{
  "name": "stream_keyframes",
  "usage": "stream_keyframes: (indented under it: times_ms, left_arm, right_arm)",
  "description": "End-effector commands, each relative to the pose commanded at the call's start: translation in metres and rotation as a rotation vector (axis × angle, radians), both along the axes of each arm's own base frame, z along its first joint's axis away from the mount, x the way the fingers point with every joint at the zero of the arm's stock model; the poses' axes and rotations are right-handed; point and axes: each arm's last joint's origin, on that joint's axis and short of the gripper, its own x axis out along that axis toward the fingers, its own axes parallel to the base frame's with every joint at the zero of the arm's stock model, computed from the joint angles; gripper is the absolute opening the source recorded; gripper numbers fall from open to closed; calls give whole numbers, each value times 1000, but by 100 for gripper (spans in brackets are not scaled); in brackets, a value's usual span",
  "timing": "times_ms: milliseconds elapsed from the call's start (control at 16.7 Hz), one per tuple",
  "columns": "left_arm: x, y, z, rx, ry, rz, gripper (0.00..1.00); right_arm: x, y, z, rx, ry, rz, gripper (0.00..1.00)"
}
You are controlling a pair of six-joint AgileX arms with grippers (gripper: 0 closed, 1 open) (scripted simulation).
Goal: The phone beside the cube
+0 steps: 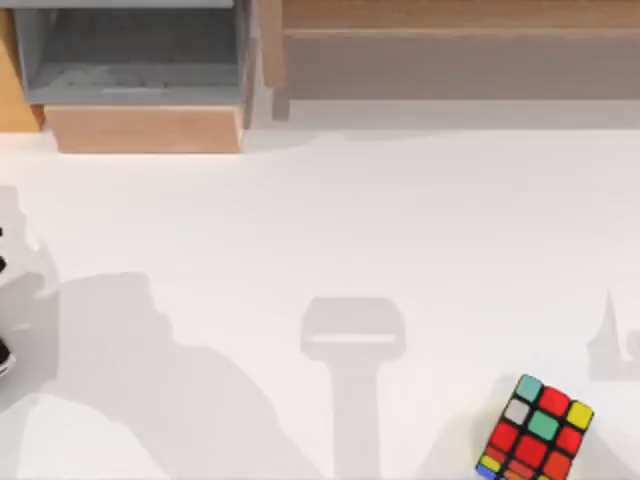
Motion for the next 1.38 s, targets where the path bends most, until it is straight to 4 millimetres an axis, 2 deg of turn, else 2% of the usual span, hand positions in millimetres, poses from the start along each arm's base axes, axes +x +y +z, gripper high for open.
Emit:
stream_keyframes:
  times_ms: [240, 480, 720, 900, 1140, 1380]
  left_arm:
    - [10, -12, 21, 7, -65, -10, 0]
    - [20, -51, 33, -11, -73, -65, 0]
    - [24, -111, 38, -34, -42, -165, 0]
    - [18, -165, 40, -41, -9, -259, 0]
    - [-5, -237, 41, -35, 30, -396, 0]
    - [-41, -302, 46, -18, 41, -534, 0]
  right_arm:
    - [0, 0, 0, 0, 0, 0, 100]
    - [0, 0, 0, 0, 0, 0, 100]
    - [0, 0, 0, 0, 0, 0, 100]
    - [0, 0, 0, 0, 0, 0, 100]
    - [0, 0, 0, 0, 0, 0, 100]
    - [0, 0, 0, 0, 0, 0, 100]
